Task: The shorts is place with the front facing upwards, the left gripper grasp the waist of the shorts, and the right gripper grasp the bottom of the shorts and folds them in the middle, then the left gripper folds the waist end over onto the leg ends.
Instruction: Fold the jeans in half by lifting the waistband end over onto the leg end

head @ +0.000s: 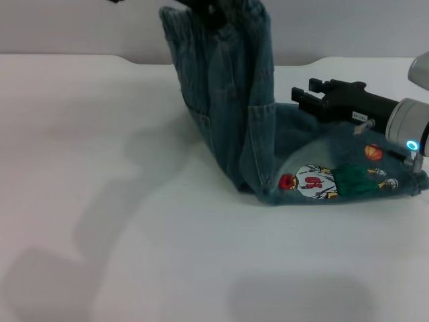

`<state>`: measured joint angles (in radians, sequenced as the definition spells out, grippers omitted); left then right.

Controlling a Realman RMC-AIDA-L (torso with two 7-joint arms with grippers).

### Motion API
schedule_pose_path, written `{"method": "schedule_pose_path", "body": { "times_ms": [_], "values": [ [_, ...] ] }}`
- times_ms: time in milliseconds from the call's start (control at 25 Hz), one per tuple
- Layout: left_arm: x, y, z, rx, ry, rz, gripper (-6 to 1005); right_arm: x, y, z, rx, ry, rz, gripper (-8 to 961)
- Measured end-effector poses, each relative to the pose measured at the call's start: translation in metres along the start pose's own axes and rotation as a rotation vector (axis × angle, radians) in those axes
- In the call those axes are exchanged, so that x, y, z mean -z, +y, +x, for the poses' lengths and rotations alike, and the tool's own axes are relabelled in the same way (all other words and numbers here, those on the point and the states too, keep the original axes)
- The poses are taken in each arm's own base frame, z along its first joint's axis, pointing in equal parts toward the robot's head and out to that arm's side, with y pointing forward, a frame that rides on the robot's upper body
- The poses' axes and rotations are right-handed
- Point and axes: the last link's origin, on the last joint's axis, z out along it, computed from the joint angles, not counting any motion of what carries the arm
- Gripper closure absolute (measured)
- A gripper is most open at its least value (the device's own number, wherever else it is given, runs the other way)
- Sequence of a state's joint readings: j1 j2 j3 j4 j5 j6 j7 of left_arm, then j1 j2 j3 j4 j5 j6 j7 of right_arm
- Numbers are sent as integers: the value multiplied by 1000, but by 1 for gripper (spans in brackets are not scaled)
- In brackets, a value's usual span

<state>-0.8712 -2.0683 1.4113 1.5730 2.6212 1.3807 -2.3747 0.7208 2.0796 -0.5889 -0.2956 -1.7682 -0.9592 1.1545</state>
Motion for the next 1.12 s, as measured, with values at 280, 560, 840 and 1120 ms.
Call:
{"method": "schedule_pose_path", "body": {
  "times_ms": [280,560,840,1120],
  "values": [
    [3,1,8,-25,17,9,952,3,-5,20,19,52,66,510],
    [2,6,15,-56,21,2,952,2,-1,25,24,63,61,509],
    [5,15,27,-110,43,-1,952,-7,8,20,33,62,20,510],
    [10,19,34,-133,66,6,952,-18,21,17,34,70,-24,509]
  ]
}}
